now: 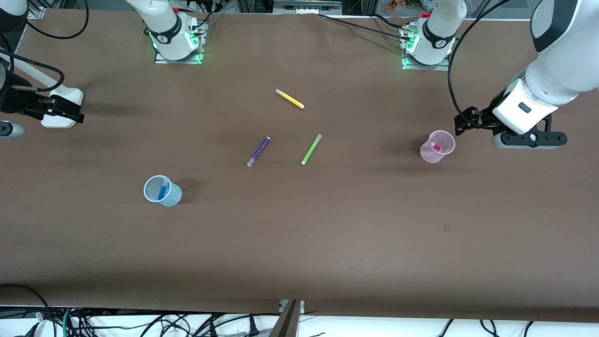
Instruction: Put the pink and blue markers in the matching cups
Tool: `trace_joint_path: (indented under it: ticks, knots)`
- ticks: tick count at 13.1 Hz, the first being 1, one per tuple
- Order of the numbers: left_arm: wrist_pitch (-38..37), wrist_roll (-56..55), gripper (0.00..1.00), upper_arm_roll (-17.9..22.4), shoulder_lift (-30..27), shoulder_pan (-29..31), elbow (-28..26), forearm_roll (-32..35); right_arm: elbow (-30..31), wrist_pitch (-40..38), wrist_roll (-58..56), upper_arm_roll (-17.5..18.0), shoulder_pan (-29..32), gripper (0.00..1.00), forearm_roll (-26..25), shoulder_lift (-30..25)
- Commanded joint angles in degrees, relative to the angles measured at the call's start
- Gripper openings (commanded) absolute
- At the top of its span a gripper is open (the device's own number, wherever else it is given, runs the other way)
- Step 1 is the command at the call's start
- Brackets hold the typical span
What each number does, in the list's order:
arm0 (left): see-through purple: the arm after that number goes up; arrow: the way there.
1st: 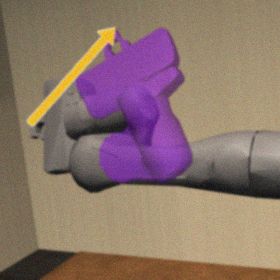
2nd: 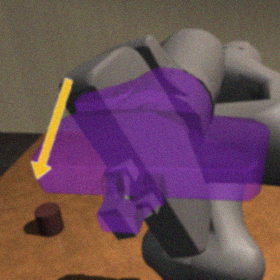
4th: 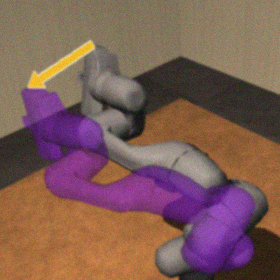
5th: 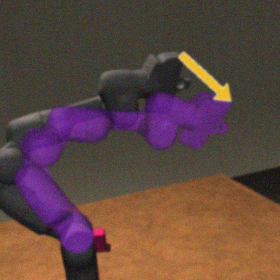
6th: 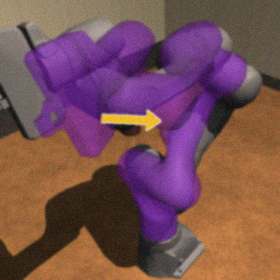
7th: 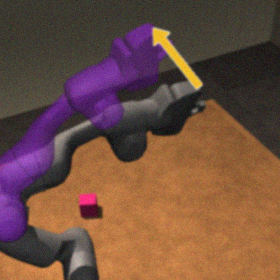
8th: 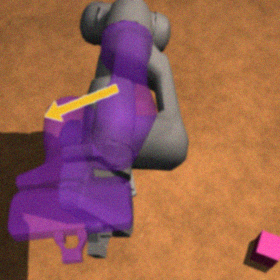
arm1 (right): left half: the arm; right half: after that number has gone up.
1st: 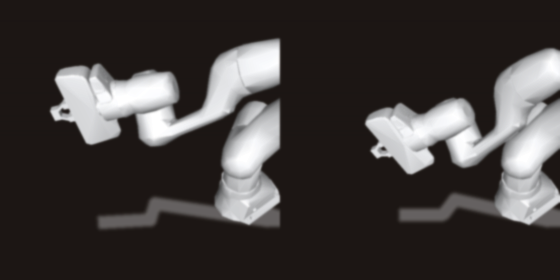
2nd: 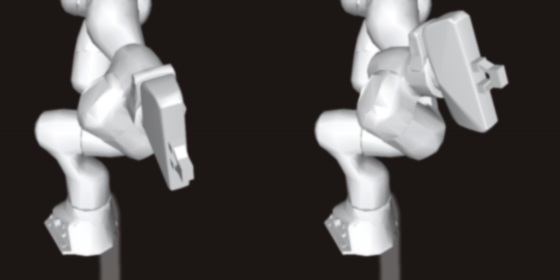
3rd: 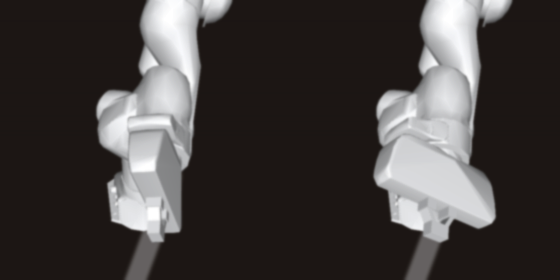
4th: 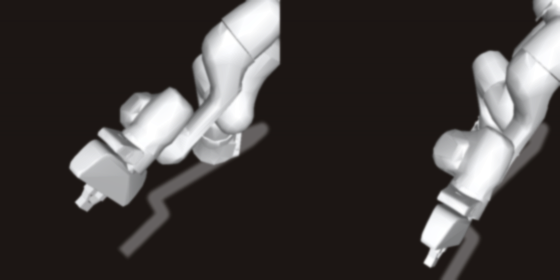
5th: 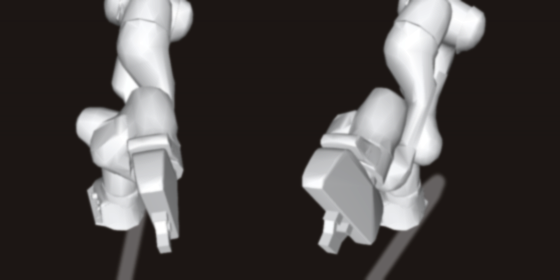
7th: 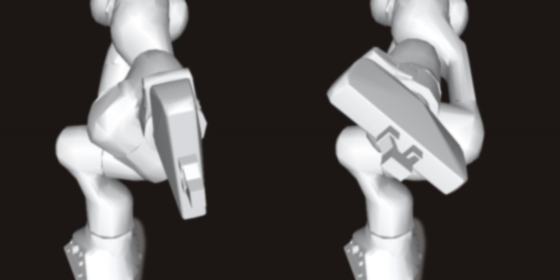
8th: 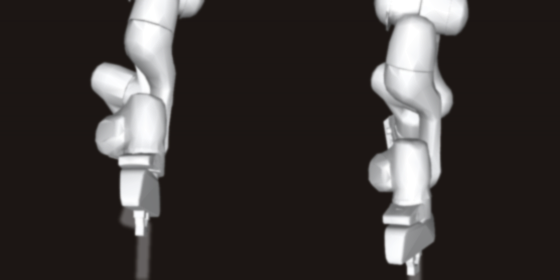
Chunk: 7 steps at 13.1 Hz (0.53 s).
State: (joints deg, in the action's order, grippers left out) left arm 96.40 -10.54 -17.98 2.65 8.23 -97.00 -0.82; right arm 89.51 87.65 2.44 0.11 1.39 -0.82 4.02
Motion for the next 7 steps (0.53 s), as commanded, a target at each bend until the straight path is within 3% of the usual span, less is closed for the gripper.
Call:
trace_joint_path:
  ticks: [1, 2, 7]
  knots:
    - [-1.5, 1.0, 1.00, 9.1, -2.9, -9.6, -0.5, 1.1, -1.8, -1.1, -0.8, 0.1, 0.4, 1.00, -0.1, 0.8]
    - [-1.1, 1.1, 1.00, 10.8, -3.5, -11.0, -1.5, 1.1, -1.8, -1.1, -0.8, 0.1, 0.4, 1.00, -0.1, 0.8]
    - [6.6, 0.8, 1.00, 11.9, -10.2, -12.7, -9.8, 0.9, -1.8, -1.1, -0.8, 0.1, 0.4, 1.00, -0.1, 0.7]
